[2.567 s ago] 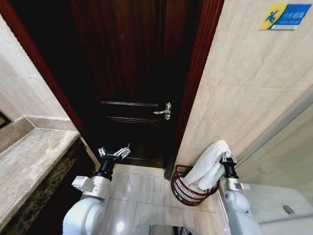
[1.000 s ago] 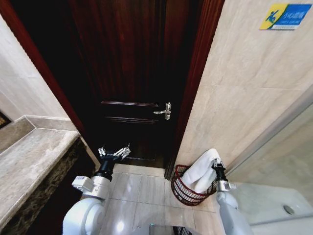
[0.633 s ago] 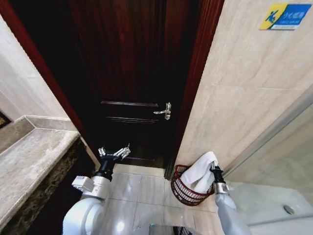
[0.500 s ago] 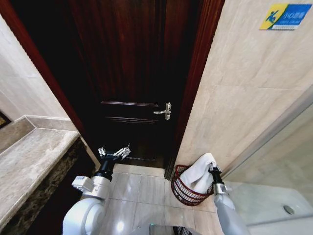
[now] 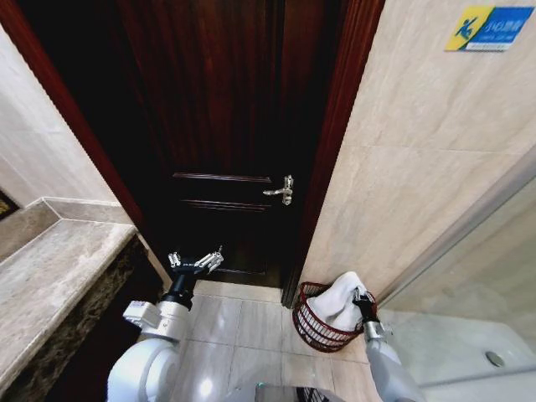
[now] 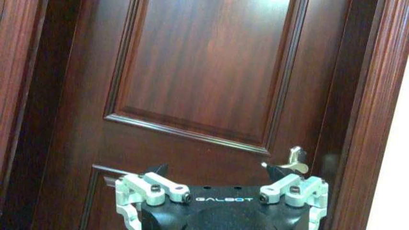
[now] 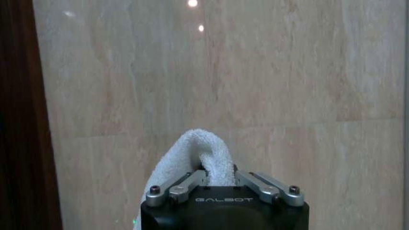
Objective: Discard the used towel into the hamper.
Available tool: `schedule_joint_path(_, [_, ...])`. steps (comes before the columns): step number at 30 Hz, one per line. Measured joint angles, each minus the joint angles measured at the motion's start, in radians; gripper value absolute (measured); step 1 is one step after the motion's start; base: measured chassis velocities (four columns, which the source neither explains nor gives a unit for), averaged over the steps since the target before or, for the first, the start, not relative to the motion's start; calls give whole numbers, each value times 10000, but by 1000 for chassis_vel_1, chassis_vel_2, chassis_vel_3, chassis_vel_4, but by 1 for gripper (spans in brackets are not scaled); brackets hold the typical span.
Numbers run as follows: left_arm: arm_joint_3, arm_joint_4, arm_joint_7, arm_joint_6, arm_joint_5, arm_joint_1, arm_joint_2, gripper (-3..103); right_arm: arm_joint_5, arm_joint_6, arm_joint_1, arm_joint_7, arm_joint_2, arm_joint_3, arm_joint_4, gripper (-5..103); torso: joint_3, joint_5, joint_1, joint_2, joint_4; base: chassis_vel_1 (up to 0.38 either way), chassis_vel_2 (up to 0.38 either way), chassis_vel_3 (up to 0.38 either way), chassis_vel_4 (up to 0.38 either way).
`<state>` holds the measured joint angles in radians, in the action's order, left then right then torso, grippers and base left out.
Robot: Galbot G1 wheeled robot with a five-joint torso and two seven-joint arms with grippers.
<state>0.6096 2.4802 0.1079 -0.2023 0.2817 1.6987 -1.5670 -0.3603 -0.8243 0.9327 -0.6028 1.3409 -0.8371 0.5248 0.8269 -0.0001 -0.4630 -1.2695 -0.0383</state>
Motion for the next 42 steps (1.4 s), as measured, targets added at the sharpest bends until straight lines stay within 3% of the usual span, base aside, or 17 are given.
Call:
schedule_joint_path(7, [0, 0, 0, 0, 0, 0, 0, 100, 468, 103, 204, -467, 27, -98, -66, 8, 0, 1, 0, 0, 0, 0, 0, 0, 0])
schedule_joint_path(23, [0, 0, 0, 0, 0, 0, 0, 100, 3042, 2485, -199, 24, -252, -701, -772, 8, 0, 0, 0, 0, -1, 0, 0, 0, 0])
schedule_joint_path(32, [0, 0, 0, 0, 0, 0, -1, 100, 3868, 3309, -156, 1, -243, -1137, -949, 8, 0, 0, 0, 0, 1, 0, 0, 0, 0])
schedule_joint_path(42, [0, 0, 0, 0, 0, 0, 0, 100, 4819, 4783, -747, 214, -391, -1220, -1182, 8, 0, 1, 0, 0, 0, 0, 0, 0, 0])
